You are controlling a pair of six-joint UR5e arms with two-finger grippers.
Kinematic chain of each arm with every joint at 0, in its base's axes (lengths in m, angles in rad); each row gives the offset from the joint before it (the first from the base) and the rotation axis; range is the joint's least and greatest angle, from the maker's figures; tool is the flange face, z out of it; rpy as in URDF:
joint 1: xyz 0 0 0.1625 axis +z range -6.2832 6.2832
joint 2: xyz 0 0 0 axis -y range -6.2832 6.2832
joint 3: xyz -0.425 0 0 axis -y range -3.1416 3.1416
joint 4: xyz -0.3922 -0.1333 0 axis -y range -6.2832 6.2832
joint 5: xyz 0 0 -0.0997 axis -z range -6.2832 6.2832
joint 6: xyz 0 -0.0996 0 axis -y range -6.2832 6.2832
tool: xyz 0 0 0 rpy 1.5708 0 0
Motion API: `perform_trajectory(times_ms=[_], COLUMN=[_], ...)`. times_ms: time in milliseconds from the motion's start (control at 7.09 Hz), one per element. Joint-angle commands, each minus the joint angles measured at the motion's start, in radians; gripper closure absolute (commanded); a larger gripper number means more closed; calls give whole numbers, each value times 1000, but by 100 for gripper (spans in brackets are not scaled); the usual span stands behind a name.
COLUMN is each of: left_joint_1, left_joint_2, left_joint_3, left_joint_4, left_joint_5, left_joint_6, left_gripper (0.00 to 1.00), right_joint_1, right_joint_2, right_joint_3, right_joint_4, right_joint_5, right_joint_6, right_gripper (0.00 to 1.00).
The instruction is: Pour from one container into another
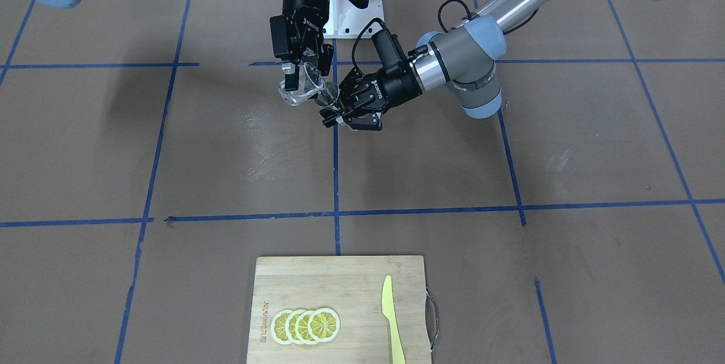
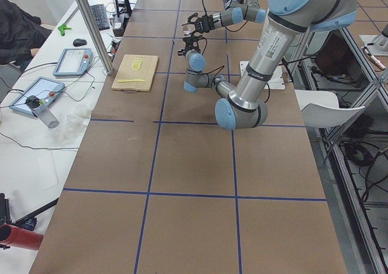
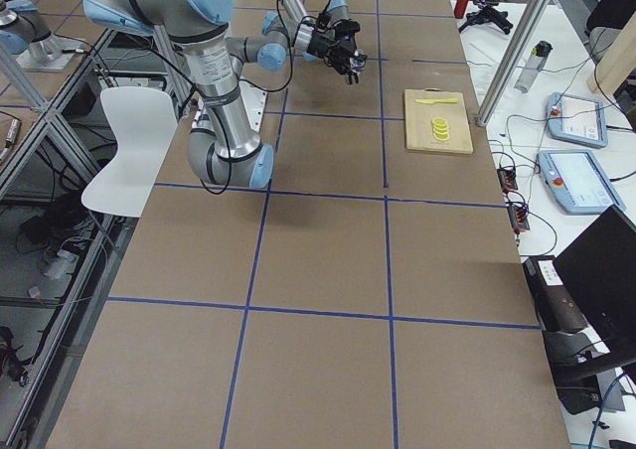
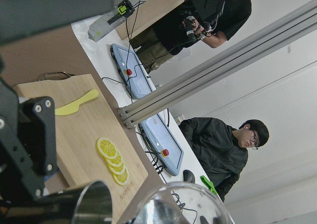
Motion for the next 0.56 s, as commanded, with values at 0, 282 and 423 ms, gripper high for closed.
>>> perform_trajectory(times_ms=[0,282,423], left_joint_1=[0,0,0], left_joint_2=[3,6,6], left_joint_3=[-1,-3,-3], left_joint_4=[-1,-1,-1], left_joint_5=[0,0,0], left_joint_6=[0,0,0], left_gripper=[100,100,100], right_joint_1=[0,0,0], right_joint_2=[14,14,14], right_joint_3=[-15,-17,-17], right_joint_4=[0,0,0], right_joint_5=[-7,-9,-9], right_joint_6=[-8,-30,-33], right_gripper=[100,100,100])
